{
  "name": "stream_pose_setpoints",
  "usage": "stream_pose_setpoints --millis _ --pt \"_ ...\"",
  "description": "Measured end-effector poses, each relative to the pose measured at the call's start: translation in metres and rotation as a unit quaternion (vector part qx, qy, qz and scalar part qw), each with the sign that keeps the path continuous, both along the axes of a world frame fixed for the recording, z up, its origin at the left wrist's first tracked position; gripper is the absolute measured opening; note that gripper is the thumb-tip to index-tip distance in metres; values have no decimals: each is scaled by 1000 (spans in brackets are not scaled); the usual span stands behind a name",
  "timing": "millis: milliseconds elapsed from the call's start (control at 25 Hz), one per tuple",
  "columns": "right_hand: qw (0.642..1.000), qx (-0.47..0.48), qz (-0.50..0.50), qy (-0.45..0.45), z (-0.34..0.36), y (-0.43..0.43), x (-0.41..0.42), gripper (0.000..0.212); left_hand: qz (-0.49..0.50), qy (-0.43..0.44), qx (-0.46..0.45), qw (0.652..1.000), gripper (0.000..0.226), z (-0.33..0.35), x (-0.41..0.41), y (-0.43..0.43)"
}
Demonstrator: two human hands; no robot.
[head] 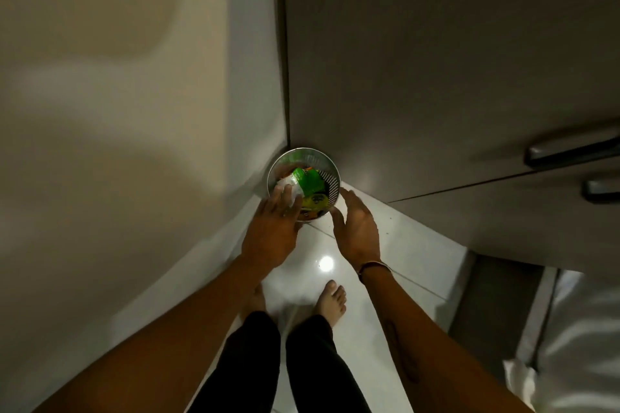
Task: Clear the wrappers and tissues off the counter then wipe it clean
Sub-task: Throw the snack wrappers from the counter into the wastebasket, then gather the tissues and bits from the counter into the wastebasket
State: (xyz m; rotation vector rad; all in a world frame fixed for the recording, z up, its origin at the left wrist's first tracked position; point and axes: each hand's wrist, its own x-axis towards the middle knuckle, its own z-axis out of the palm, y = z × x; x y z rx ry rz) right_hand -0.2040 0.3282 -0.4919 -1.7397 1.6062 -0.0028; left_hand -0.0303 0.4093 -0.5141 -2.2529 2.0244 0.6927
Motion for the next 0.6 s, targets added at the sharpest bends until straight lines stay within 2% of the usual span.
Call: stream_pose_setpoints --millis 120,200,320,400,520,600 --pt "986 -49 115 107 93 0 -8 63 11 3 -18 1000 72 101 -6 -11" --pt "973 -130 146 123 171 -5 -11 68 23 9 -66 998 71 177 -9 -23" --pt "956 -258 116 74 282 -16 -9 65 10 -6 -134 991 73 279 -15 -46" --pt "939 -330 88 23 339 -20 -8 57 -5 -6 -209 978 72 335 -22 -64" --pt "907 -415 30 -58 406 -41 -12 47 -19 34 -320 947 70 409 -34 -107" --pt "888 -453 -5 -80 439 -72 -21 44 -25 42 -349 936 69 444 -40 -144"
